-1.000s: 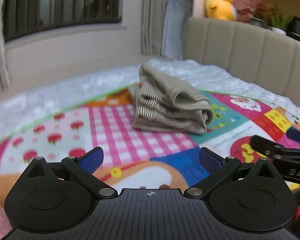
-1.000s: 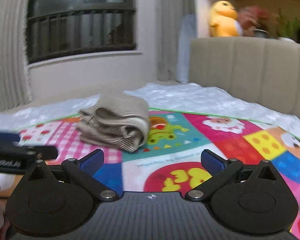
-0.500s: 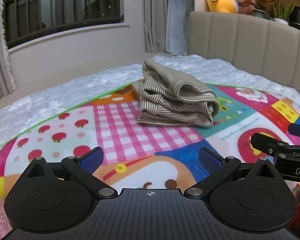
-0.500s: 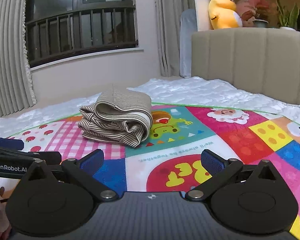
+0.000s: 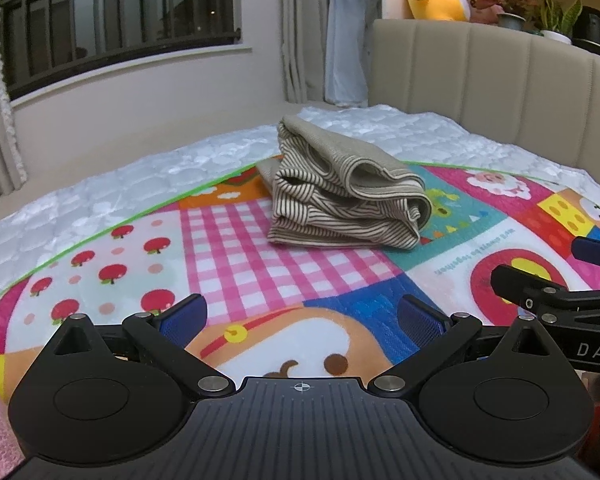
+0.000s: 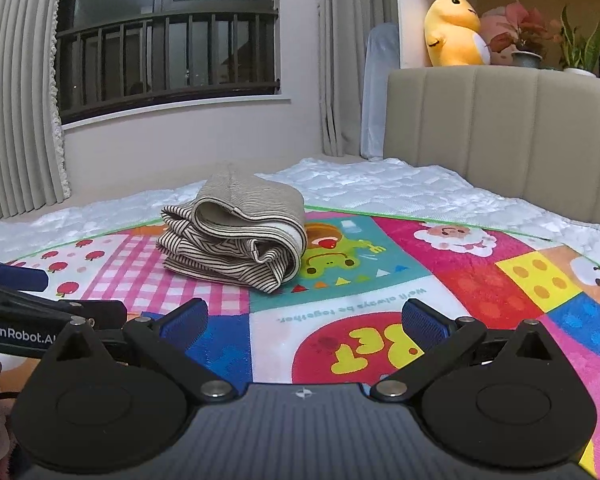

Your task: Fold clothes

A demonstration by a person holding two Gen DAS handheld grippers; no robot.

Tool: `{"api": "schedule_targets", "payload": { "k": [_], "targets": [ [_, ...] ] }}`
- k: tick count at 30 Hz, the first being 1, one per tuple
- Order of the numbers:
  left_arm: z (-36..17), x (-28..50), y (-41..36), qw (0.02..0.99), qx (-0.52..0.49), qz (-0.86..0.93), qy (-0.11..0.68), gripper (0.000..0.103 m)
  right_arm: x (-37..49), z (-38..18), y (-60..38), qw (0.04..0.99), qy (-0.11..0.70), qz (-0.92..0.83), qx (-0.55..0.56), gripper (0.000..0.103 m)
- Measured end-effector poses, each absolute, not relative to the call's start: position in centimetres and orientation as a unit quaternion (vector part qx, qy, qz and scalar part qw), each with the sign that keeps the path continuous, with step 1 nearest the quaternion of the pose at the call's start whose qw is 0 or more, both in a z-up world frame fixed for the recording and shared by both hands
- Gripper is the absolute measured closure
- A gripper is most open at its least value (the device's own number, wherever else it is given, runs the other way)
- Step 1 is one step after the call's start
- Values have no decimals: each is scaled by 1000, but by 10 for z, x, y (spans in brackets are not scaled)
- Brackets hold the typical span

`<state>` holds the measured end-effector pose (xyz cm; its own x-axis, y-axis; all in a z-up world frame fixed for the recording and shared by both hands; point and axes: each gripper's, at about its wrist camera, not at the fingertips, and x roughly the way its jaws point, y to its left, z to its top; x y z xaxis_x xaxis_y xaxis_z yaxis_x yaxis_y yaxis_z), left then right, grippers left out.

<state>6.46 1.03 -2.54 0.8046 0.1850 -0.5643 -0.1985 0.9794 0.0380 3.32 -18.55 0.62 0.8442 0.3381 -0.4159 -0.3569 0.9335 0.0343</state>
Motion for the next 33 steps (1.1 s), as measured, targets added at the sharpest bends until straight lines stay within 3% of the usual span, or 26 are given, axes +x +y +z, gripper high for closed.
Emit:
{"api": "schedule_targets", "payload": {
  "k": [33],
  "targets": [
    [-26, 65, 13, 947, -13, 107, 301, 0, 35, 4, -183, 960, 218, 176, -26, 0]
  ]
}}
